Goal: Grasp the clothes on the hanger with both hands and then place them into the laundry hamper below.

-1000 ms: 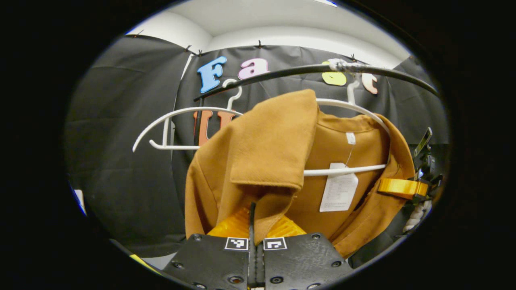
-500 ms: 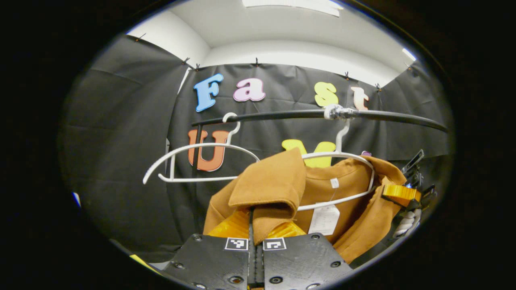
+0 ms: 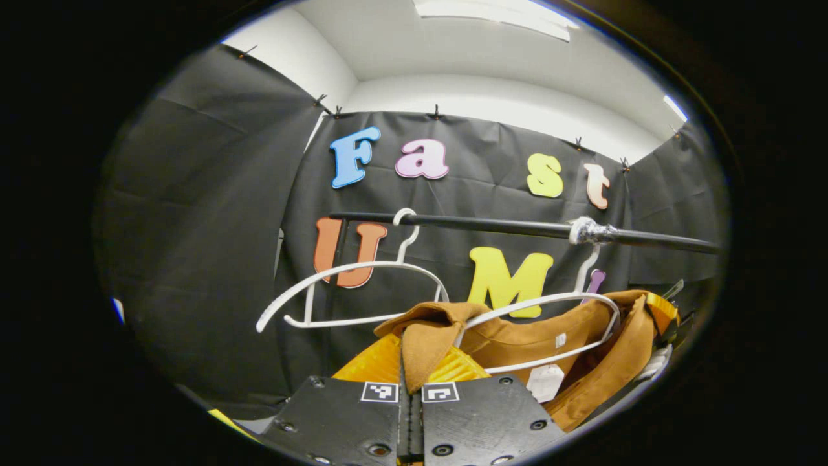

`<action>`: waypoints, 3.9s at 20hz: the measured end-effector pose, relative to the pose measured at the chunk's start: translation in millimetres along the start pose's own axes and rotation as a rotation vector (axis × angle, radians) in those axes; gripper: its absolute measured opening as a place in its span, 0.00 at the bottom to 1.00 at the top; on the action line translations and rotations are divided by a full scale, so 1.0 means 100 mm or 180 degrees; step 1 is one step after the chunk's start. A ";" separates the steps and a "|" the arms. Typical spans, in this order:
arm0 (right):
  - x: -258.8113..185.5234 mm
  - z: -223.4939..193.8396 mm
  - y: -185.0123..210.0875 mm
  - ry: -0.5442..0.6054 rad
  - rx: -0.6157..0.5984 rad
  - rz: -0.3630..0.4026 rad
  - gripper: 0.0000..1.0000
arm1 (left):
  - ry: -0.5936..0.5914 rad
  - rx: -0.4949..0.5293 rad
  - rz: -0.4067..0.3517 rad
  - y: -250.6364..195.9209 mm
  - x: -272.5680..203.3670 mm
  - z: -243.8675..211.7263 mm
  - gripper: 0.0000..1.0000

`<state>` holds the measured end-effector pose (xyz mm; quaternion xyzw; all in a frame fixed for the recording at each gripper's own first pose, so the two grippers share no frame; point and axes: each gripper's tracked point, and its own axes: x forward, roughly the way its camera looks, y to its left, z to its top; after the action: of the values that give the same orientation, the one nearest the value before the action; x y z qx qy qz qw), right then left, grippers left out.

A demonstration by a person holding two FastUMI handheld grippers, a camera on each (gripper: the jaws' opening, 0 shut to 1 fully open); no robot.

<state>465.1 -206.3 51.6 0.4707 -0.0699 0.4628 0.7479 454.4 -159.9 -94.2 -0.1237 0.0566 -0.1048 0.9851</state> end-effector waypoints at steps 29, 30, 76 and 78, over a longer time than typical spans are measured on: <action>-0.46 0.67 -1.12 -0.0382 0.0379 -0.0905 0.05 | 0.0421 -0.0548 -0.0442 0.12 0.34 -0.29 0.00; -0.49 0.66 -1.18 -0.0407 0.0439 -0.0948 0.06 | 0.0427 -0.0622 -0.0466 0.10 0.33 -0.32 0.00; -1.29 -3.71 -1.38 0.1773 0.0133 -0.2420 0.06 | 0.2315 -0.0301 -0.0477 -0.49 -1.65 -3.41 0.00; -1.58 -3.90 -1.62 0.1890 0.0169 -0.2688 0.07 | 0.2523 -0.0314 -0.0405 -0.44 -1.77 -3.76 0.00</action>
<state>370.0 -26.8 -350.8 0.3251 0.3533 0.2358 0.8449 222.2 -250.1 -429.6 -0.1241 0.4293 -0.2023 0.8714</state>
